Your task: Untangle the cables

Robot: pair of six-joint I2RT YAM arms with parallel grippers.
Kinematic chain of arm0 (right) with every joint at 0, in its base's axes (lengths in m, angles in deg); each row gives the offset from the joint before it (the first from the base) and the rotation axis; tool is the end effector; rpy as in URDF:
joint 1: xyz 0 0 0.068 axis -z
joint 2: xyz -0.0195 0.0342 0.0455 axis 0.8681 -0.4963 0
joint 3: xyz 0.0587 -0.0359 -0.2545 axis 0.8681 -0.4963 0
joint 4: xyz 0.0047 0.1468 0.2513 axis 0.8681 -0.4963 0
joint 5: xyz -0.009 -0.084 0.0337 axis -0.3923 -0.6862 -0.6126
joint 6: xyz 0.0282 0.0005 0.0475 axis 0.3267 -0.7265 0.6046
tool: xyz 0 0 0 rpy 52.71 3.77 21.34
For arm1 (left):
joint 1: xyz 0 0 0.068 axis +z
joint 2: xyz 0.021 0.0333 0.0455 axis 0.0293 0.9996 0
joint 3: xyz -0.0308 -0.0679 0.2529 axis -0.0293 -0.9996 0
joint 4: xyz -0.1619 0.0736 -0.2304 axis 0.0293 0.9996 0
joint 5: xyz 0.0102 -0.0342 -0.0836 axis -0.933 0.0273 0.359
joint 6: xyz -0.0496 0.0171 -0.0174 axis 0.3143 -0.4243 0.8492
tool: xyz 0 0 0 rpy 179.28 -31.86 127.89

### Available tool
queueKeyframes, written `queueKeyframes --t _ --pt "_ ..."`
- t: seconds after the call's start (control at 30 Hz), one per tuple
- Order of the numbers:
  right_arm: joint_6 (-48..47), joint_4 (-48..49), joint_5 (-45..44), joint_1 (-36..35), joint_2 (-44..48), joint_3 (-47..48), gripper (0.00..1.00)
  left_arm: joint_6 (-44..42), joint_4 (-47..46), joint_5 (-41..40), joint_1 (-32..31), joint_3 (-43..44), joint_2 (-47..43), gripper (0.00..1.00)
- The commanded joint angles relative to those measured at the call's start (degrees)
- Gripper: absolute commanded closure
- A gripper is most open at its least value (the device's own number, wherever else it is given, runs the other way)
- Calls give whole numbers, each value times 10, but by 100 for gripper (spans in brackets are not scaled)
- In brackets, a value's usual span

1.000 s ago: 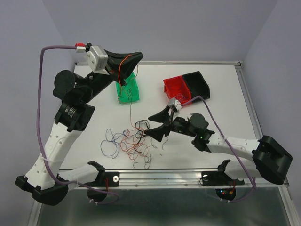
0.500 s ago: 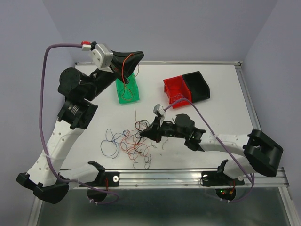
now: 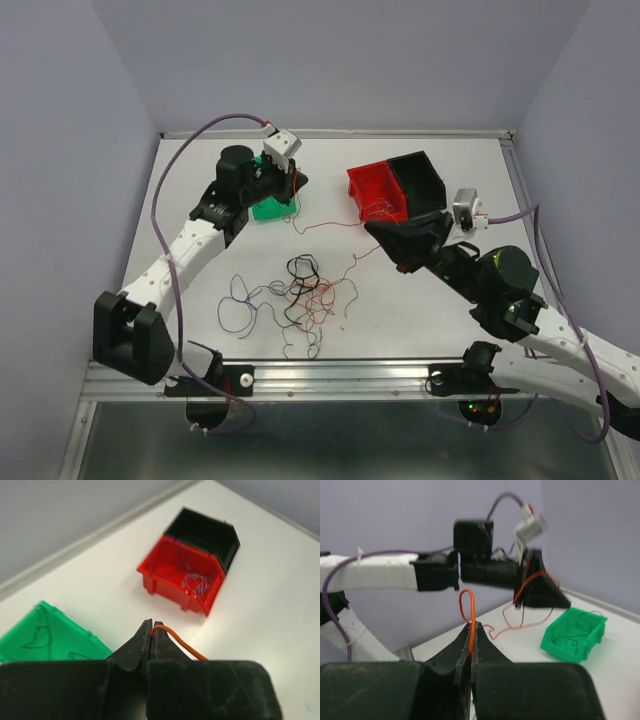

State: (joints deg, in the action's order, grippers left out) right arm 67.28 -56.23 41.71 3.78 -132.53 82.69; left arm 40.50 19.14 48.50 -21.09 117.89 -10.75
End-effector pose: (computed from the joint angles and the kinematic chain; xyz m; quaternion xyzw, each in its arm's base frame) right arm 0.1170 0.1783 0.3912 -0.2218 0.5157 0.4736 0.6786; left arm 0.3033 -0.1438 0.3694 0.3118 0.6442 -0.2496 0.6523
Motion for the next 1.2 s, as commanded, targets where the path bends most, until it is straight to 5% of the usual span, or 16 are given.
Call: queueKeyframes --t 0.0,0.2,0.4,0.83,1.17 --pt "-42 -53 -114 -4 2 84 99 -37 44 146 -4 26 87 100" --pt "-79 -61 -181 -4 -53 227 100 -109 98 271 -9 42 195 96" --pt "-111 -98 -260 -4 -116 360 99 -164 168 330 -11 69 282 64" --pt "-217 -151 -358 -4 -203 585 99 -136 61 215 -9 3 245 38" --pt "-284 -151 -393 -4 -272 692 99 -150 13 229 -11 -41 185 26"
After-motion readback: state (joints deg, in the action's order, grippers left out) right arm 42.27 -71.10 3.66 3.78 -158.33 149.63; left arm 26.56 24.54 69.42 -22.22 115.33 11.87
